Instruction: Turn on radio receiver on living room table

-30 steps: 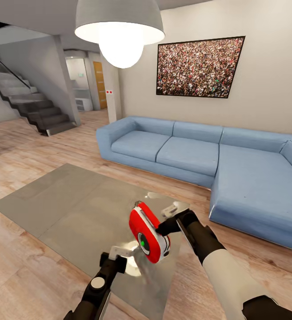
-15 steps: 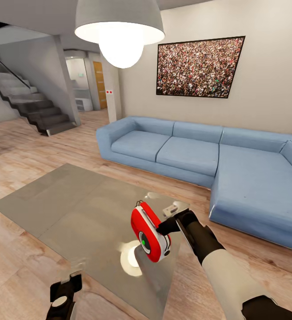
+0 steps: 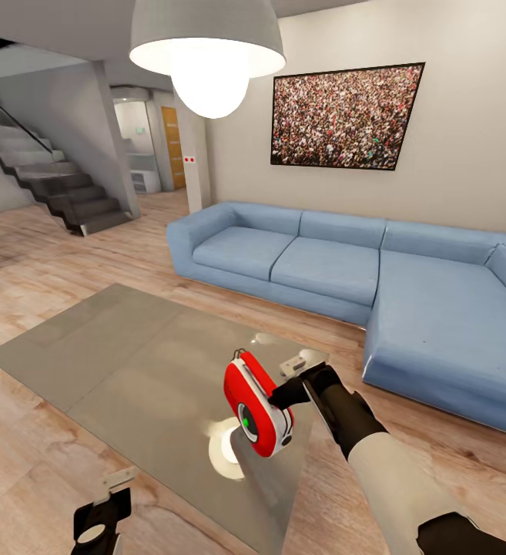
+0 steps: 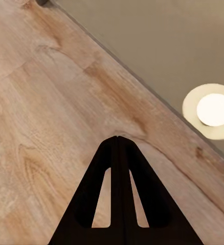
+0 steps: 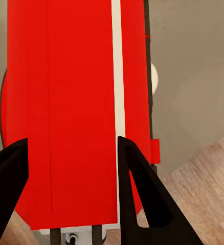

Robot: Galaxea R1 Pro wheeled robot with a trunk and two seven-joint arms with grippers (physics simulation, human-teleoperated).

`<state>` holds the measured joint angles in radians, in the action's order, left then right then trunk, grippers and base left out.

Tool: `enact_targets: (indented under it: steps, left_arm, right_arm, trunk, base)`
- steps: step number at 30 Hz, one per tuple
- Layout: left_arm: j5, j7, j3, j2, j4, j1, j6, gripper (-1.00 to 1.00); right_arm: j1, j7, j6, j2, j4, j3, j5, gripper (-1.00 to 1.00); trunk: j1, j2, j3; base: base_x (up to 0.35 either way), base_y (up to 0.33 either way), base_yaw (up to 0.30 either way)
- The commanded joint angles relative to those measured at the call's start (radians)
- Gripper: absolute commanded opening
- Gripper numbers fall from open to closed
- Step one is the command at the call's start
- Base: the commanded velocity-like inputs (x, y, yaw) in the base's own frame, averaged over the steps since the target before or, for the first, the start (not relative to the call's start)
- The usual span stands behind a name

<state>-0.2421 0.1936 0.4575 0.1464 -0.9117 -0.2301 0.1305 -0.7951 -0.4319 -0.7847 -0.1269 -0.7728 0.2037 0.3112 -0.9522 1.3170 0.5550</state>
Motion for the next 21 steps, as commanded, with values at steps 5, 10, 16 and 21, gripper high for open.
enact_targets:
  steps: [5,10,16,21]
  left_arm:
    - [-0.003,0.000,-0.001,-0.002,0.002,0.000,0.001,-1.00]
    - [-0.004,0.000,0.001,-0.005,0.003,0.000,0.001,-1.00]
    - [-0.005,0.000,0.001,-0.007,0.006,0.000,0.002,-1.00]
    - [-0.005,0.000,0.000,-0.007,0.007,0.000,0.003,-1.00]
  right_arm:
    - [0.000,-0.001,-0.001,-0.002,0.000,0.000,-0.006,-1.00]
    - [-0.001,-0.002,0.000,-0.003,0.000,0.000,-0.006,-1.00]
    - [0.000,-0.002,0.005,-0.005,0.000,0.000,-0.006,-1.00]
    - [-0.001,-0.002,0.007,-0.005,0.000,0.001,-0.004,-1.00]
  trunk:
    - [0.000,0.000,0.000]
    - [0.000,0.000,0.000]
    - [0.000,0.000,0.000]
    - [0.000,0.000,0.000]
  base:
    - [0.000,0.041,0.000]
    - [0.042,0.235,0.000]
    - [0.204,0.225,0.000]
    - [0.295,0.114,0.000]
